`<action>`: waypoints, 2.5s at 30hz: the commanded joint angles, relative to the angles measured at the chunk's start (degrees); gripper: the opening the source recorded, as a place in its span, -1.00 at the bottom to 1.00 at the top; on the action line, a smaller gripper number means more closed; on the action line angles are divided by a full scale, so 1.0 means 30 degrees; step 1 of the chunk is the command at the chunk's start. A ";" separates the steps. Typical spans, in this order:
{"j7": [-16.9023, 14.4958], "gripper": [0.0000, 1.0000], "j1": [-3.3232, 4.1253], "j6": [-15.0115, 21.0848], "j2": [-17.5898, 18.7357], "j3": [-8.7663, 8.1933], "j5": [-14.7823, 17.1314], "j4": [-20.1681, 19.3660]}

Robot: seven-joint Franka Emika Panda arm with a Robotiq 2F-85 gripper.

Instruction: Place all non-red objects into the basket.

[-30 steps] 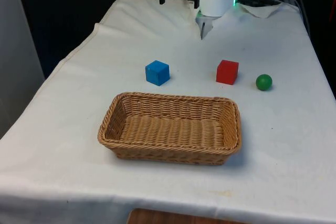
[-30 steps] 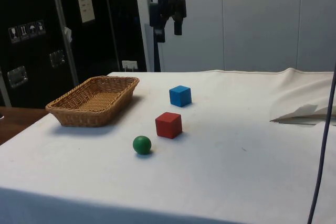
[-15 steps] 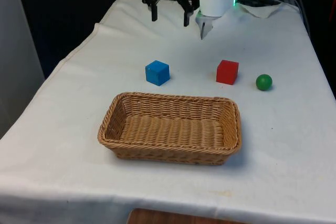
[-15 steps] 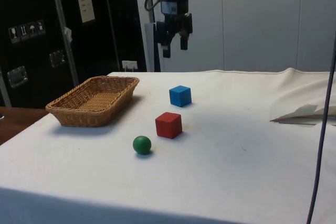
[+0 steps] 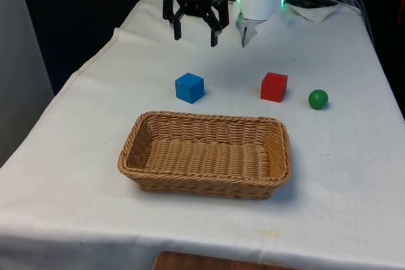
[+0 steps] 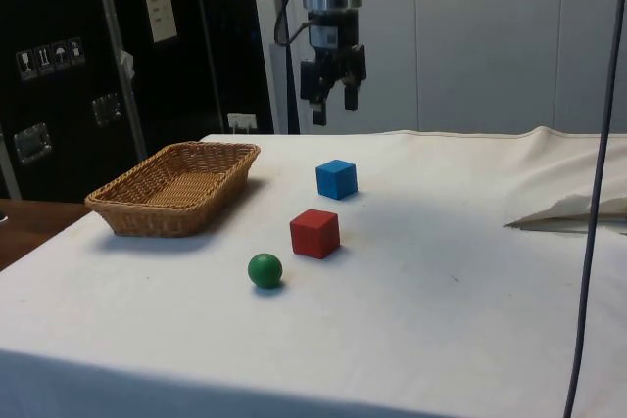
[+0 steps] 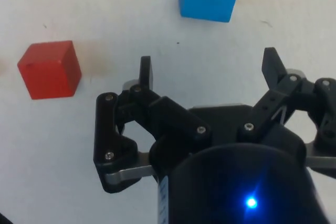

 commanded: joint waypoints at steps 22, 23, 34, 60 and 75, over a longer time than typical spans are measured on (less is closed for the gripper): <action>-0.1165 1.00 -0.0076 0.1681 0.2139 0.0649 0.2311 0.0210; -0.1261 1.00 -0.0076 0.1757 0.2235 0.0649 0.2445 0.0210; -0.2063 1.00 -0.0076 0.2521 0.2960 0.0707 0.3247 0.0019; -0.2158 1.00 0.0057 0.3801 0.5176 0.0764 0.3629 0.0382; -0.2521 1.00 -0.0286 0.3476 0.6360 0.0554 0.3801 0.2177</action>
